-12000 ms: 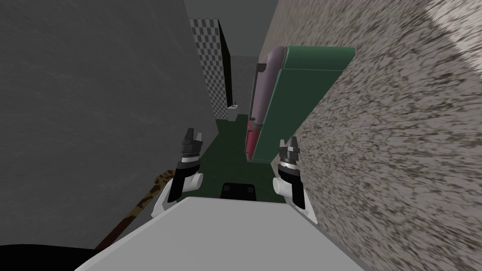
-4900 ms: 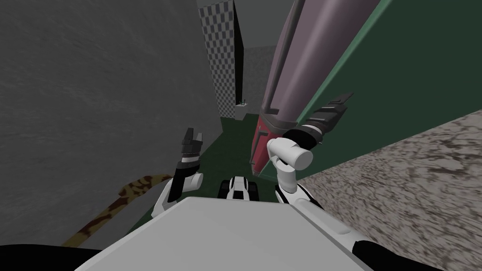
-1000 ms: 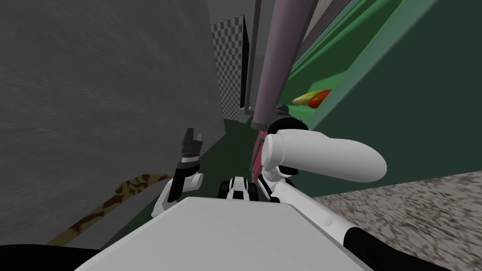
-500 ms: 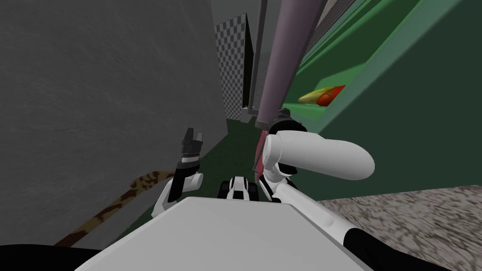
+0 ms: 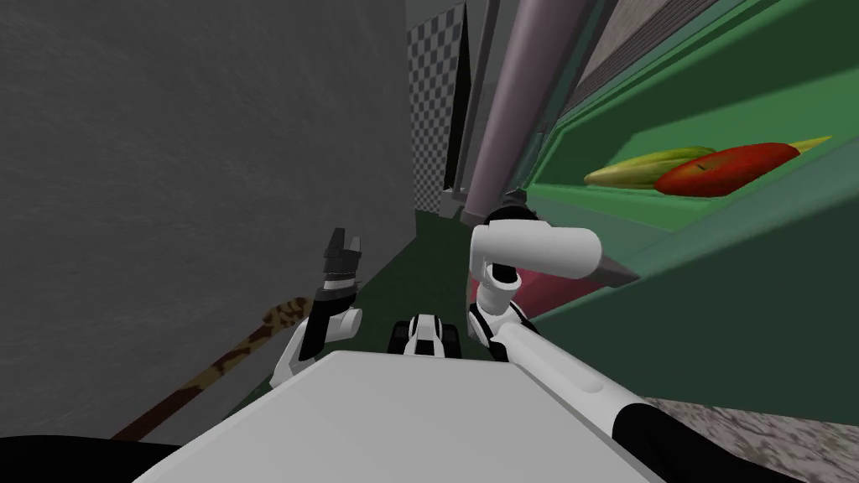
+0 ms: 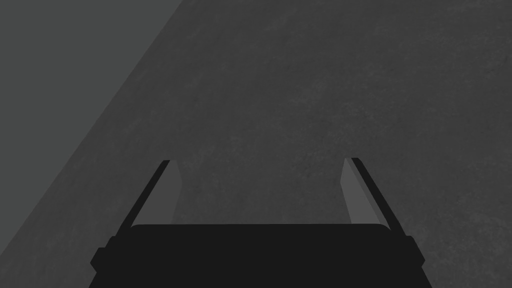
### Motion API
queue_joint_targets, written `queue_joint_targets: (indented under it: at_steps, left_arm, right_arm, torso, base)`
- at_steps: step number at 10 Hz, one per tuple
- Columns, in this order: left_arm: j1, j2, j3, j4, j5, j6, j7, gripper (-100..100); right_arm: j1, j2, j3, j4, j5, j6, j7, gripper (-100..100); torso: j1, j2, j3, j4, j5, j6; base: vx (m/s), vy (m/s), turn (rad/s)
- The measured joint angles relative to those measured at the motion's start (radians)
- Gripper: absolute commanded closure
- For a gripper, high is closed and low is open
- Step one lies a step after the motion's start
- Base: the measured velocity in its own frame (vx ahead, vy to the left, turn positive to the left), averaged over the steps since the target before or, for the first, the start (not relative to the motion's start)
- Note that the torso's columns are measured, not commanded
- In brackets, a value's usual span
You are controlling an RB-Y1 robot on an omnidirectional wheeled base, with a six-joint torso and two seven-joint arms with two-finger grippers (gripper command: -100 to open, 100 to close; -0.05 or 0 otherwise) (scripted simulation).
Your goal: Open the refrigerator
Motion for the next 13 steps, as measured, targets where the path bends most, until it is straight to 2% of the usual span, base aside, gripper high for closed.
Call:
queue_joint_targets:
  at_steps: [1, 2, 4, 7, 10, 11, 12, 13]
  left_arm:
    - [0.0, 0.0, 0.0, 0.0, 0.0, 0.0, 0.0, 0]
    - [0.0, 0.0, 0.0, 0.0, 0.0, 0.0, 0.0, 0]
    - [0.0, 0.0, 0.0, 0.0, 0.0, 0.0, 0.0, 0]
    - [0.0, 0.0, 0.0, 0.0, 0.0, 0.0, 0.0, 0]
    - [0.0, 0.0, 0.0, 0.0, 0.0, 0.0, 0.0, 0]
    - [0.0, 0.0, 0.0, 0.0, 0.0, 0.0, 0.0, 0]
    - [0.0, 0.0, 0.0, 0.0, 0.0, 0.0, 0.0, 0]
    - [0.0, 0.0, 0.0, 0.0, 0.0, 0.0, 0.0, 0]
  right_arm:
    - [-0.004, -0.013, -0.02, 0.02, 0.001, 0.013, -0.009, 100]
    - [-0.018, -0.041, -0.065, 0.053, -0.007, 0.029, -0.018, 100]
    - [-0.027, -0.068, -0.092, 0.114, 0.019, 0.054, -0.047, 100]
    - [-0.043, -0.138, -0.176, 0.217, 0.035, 0.11, -0.098, 100]
    - [-0.056, -0.178, -0.225, 0.286, 0.058, 0.134, -0.124, 100]
    - [-0.052, -0.202, -0.254, 0.321, 0.061, 0.159, -0.146, 100]
    - [-0.057, -0.211, -0.266, 0.343, 0.068, 0.17, -0.158, 100]
    - [-0.058, -0.212, -0.267, 0.345, 0.069, 0.171, -0.159, -100]
  torso:
    - [0.003, 0.005, 0.004, 0.001, 0.001, 0.0]
    - [0.009, 0.006, 0.005, 0.002, 0.003, -0.001]
    - [0.009, 0.005, 0.004, 0.001, 0.003, -0.001]
    - [0.006, 0.001, 0.001, 0.0, 0.002, -0.001]
    - [0.004, 0.005, 0.004, 0.001, 0.002, 0.0]
    - [0.006, 0.005, 0.004, 0.001, 0.002, -0.001]
    - [0.004, 0.006, 0.004, 0.001, 0.002, 0.0]
    - [-0.001, 0.008, 0.005, 0.002, 0.0, 0.0]
  base:
    - [0.076, 0.223, 0.219]
    - [0.053, 0.19, 0.098]
    - [0.069, 0.252, 0.25]
    - [0.1, 0.224, 0.134]
    - [0.109, 0.215, 0.168]
    - [0.073, 0.177, 0.088]
    - [0.023, 0.066, 0.002]
    - [0.177, 0.07, -0.008]
